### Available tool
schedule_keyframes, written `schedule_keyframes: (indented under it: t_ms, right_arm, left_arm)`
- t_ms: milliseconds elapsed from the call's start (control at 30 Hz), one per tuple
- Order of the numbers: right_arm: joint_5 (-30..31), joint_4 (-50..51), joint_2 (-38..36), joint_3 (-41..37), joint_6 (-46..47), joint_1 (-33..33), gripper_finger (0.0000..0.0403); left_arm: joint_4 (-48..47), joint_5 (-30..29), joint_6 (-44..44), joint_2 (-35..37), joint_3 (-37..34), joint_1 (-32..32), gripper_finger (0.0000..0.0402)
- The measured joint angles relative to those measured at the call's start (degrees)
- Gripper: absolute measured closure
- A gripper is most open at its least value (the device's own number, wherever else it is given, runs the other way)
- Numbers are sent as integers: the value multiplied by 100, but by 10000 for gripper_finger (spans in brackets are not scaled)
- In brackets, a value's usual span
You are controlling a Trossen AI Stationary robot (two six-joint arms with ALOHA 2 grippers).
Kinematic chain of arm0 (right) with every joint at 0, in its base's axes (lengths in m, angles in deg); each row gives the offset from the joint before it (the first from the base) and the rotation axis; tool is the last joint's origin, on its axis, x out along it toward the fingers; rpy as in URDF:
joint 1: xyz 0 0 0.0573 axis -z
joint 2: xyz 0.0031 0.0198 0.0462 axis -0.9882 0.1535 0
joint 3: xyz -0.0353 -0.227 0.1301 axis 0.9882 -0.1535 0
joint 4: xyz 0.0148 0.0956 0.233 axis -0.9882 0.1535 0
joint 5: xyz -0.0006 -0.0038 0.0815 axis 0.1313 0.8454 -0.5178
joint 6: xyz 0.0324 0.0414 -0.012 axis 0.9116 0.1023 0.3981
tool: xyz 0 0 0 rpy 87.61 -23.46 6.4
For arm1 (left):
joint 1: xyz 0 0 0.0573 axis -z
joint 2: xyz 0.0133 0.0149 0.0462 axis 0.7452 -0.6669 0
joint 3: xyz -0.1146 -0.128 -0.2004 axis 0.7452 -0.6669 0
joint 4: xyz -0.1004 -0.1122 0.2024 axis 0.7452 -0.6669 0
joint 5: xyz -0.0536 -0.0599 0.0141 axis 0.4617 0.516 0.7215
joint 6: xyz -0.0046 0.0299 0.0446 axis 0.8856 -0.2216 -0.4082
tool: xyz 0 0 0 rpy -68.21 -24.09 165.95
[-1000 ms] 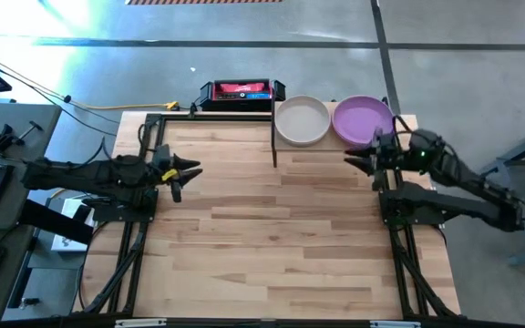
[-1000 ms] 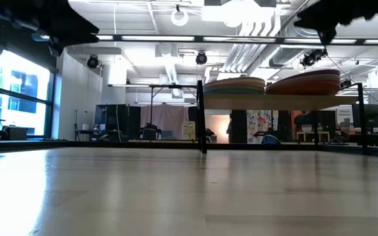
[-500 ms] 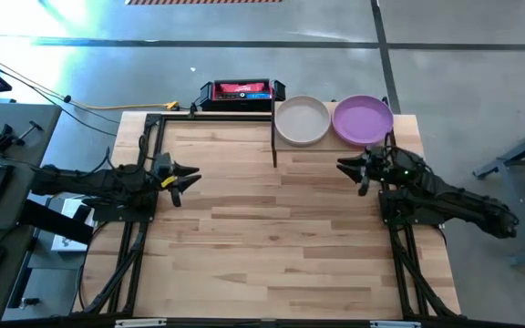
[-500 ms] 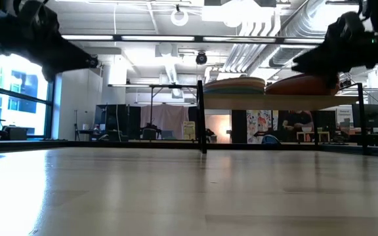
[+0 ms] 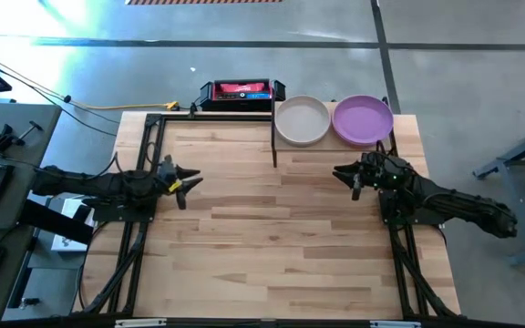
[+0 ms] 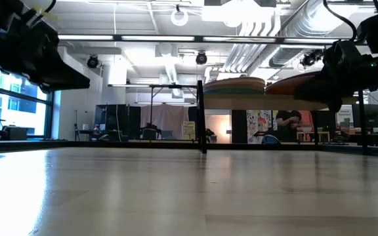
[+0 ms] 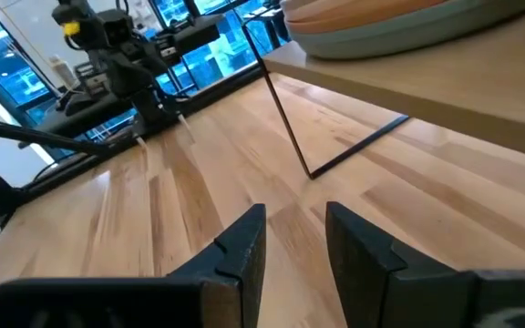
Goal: Place and stack plates onto a shelf
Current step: Return to Home Position
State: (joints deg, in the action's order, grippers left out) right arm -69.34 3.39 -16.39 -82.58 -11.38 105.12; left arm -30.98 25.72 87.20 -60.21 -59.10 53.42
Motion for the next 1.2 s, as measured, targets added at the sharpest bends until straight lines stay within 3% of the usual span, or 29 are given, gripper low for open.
schedule_keyframes:
  t_ms: [167, 300, 467, 667, 967, 1200]
  right_arm:
    - [0, 4, 0, 0, -31, 0, 305]
    - [0, 9, -1, 0, -543, 0, 305]
    - [0, 12, 0, 0, -758, 0, 305]
    - [0, 17, 2, 0, -761, 0, 305]
    - [0, 20, 2, 2, -761, 0, 305]
    - [2, 22, -198, 2, -761, -7, 305]
  left_arm:
    - [-137, -848, 64, -12, 5, -1, 284]
    - [-141, -861, -102, -15, 9, -3, 284]
    - [-141, -482, -134, -15, 9, -3, 284]
    - [-148, 563, -385, -15, 9, -3, 284]
    - [-177, 1640, -1033, -15, 9, -2, 284]
    - [-193, 1397, -1043, -15, 9, -3, 284]
